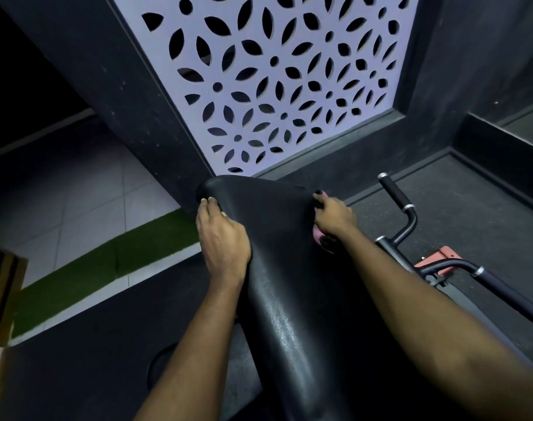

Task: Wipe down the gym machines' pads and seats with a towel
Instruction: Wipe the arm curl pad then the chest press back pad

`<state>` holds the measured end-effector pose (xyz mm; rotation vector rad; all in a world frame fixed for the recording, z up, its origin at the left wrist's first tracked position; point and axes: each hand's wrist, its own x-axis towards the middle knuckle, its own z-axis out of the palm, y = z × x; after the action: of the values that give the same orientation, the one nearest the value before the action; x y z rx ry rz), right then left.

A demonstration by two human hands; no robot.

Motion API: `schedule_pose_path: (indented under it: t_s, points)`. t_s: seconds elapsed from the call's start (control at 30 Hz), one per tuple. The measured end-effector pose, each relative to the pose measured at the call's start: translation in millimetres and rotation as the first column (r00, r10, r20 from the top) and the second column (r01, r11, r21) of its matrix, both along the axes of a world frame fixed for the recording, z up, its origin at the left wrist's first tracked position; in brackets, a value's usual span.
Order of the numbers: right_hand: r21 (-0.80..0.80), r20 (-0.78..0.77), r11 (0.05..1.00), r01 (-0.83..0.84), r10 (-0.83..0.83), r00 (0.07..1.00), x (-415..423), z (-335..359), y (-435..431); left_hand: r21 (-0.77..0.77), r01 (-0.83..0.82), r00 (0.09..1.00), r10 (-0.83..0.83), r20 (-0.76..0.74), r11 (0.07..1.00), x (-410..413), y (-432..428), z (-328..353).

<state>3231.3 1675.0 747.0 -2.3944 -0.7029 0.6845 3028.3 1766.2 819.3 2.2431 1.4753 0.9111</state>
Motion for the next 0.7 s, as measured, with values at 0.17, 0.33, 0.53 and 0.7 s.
schedule_pose_path:
  t_s: [0.17, 0.33, 0.53, 0.7]
  points:
    - [0.097, 0.059, 0.984, -0.149, 0.144, 0.988, -19, 46, 41, 0.01, 0.0, 1.0, -0.001, 0.021, 1.0, 0, 0, 1]
    - [0.196, 0.16, 0.922, -0.335, 0.308, 0.938, -68, 74, 16, -0.011, -0.02, 0.999, 0.02, 0.037, 1.0, 0, -2, 4]
    - [0.199, 0.194, 0.909, -0.367, 0.331, 0.923, -141, 110, -73, -0.029, 0.005, 1.0, -0.005, -0.026, 1.0, -11, -18, 20]
    - [0.151, 0.23, 0.924, -0.352, 0.313, 0.921, -193, 118, -154, -0.022, 0.138, 0.989, -0.137, 0.055, 0.99, -43, -48, 9]
